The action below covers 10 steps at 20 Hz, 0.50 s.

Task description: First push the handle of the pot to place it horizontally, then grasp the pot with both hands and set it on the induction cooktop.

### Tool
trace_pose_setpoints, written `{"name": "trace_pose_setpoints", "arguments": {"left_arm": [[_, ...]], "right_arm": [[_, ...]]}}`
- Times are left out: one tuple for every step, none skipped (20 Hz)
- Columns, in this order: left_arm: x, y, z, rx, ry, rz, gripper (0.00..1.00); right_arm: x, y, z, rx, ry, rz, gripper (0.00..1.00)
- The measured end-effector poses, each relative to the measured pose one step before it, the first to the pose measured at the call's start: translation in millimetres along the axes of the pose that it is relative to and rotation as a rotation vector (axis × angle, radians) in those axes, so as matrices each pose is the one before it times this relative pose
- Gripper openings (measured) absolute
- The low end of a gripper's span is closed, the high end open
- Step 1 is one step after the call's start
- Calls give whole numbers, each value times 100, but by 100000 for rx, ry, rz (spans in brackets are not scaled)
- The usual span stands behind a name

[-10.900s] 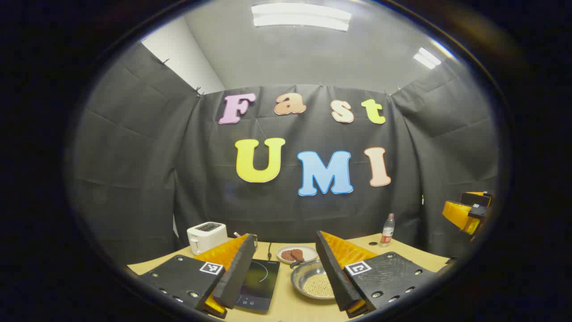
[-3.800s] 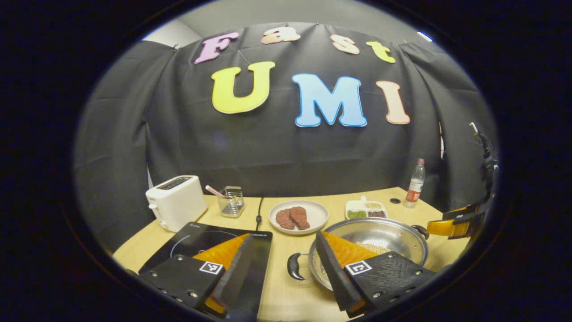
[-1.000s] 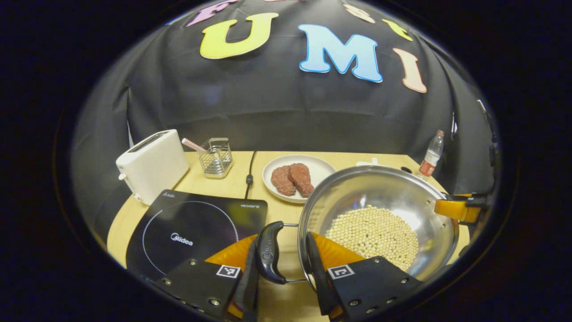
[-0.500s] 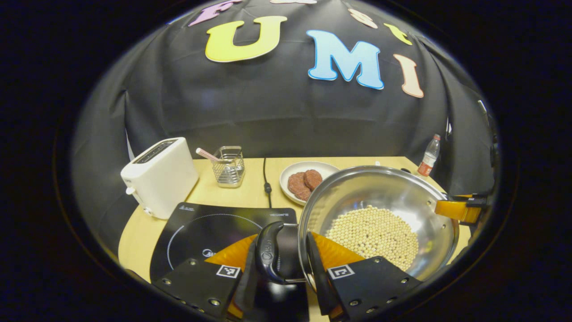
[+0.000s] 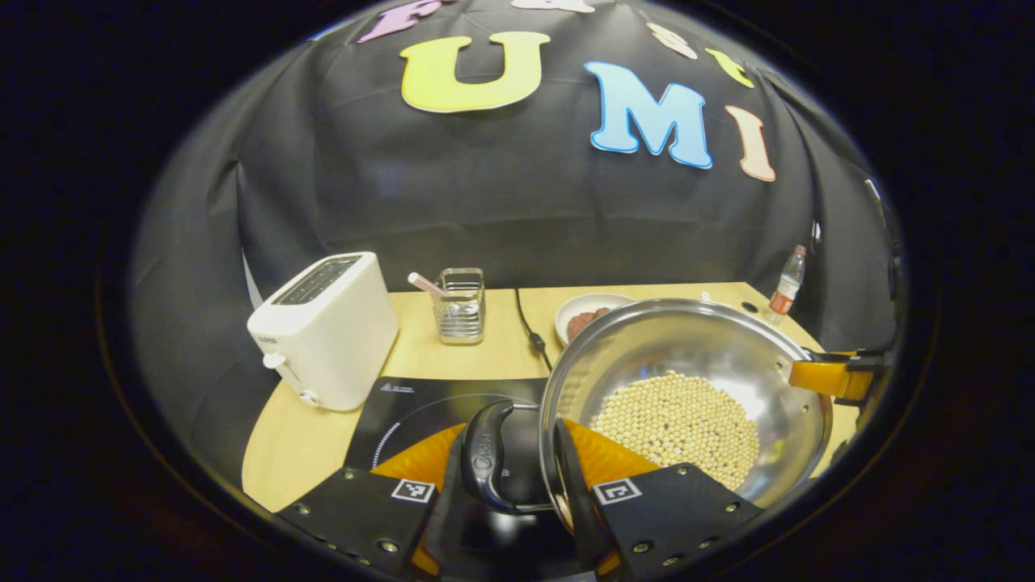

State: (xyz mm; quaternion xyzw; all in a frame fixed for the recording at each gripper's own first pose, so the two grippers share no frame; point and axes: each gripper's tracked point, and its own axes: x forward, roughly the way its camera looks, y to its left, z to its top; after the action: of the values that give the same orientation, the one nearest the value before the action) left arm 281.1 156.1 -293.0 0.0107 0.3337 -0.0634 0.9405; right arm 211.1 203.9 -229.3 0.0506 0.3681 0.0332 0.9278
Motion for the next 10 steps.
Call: {"name": "trace_pose_setpoints", "arguments": {"left_arm": [[-340,888,-76,-64,13,238,55],[-98,910,32,-102,-100,344,55],[-234,880,-212,-84,-42,251,58],[-110,824,47,86,-47,176,58],[-130,781,-52,123,84,-43,55],[11,800,-66,-29,147,40,55],[123,750,-168,64,153,-70,55],[-56,832,-87,137,64,-50,55],[6,794,-139,98,-36,-32,55],[37,705,-170,-54,165,88,55]], "right_arm": [[29,755,-38,-36,-320,293,43],[35,782,24,-62,-120,427,47],[-33,685,-87,21,-197,300,47],[64,691,16,112,-250,164,47],[88,718,-187,-183,43,41,47],[26,682,-63,-292,60,103,43],[80,626,-110,-95,174,163,43],[59,648,-38,235,281,397,47],[115,758,-188,123,14,491,43],[2,651,-67,-294,190,362,47]]}}
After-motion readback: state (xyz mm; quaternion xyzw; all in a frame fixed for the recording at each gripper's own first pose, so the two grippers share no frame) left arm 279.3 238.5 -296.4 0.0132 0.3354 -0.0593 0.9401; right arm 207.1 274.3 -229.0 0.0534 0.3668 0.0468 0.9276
